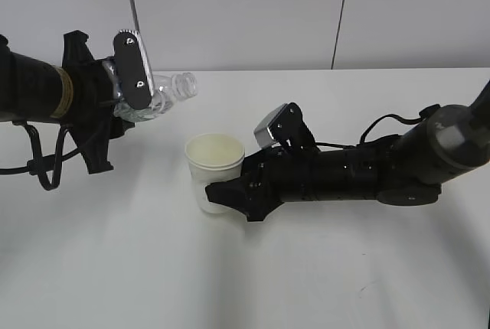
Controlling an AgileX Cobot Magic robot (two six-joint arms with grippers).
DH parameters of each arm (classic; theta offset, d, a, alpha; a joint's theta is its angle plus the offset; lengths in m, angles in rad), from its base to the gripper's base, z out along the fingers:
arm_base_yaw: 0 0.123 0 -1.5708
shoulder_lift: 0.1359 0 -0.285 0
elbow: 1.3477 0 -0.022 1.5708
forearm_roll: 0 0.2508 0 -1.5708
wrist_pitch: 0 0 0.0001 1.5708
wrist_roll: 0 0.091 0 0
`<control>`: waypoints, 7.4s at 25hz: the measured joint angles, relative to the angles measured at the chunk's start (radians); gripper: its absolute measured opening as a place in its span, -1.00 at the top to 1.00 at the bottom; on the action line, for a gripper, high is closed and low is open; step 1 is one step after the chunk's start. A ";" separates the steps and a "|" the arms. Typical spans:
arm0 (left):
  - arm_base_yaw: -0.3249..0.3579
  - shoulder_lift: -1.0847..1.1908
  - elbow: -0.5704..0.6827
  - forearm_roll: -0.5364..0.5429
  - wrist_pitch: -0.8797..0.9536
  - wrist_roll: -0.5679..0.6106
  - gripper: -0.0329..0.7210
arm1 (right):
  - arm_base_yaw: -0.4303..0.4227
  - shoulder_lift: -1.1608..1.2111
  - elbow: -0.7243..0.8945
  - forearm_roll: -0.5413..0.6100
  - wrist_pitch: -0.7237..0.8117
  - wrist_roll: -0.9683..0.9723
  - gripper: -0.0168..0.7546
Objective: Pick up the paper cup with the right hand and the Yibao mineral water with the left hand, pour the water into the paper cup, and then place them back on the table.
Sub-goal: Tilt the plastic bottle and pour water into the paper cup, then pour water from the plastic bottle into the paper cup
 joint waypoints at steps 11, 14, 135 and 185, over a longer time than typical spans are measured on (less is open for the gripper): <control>-0.004 0.000 -0.001 0.114 0.032 0.000 0.06 | 0.000 0.000 0.000 0.000 0.000 0.000 -0.31; -0.014 0.000 -0.001 0.156 0.061 0.000 0.06 | 0.000 0.000 0.000 0.000 0.002 0.000 -0.31; -0.033 0.000 -0.004 0.432 0.175 0.004 0.07 | 0.000 0.002 0.000 -0.022 0.021 0.000 -0.31; -0.103 0.000 -0.004 0.386 0.197 -0.642 0.08 | 0.000 0.002 0.000 0.019 0.023 0.000 -0.30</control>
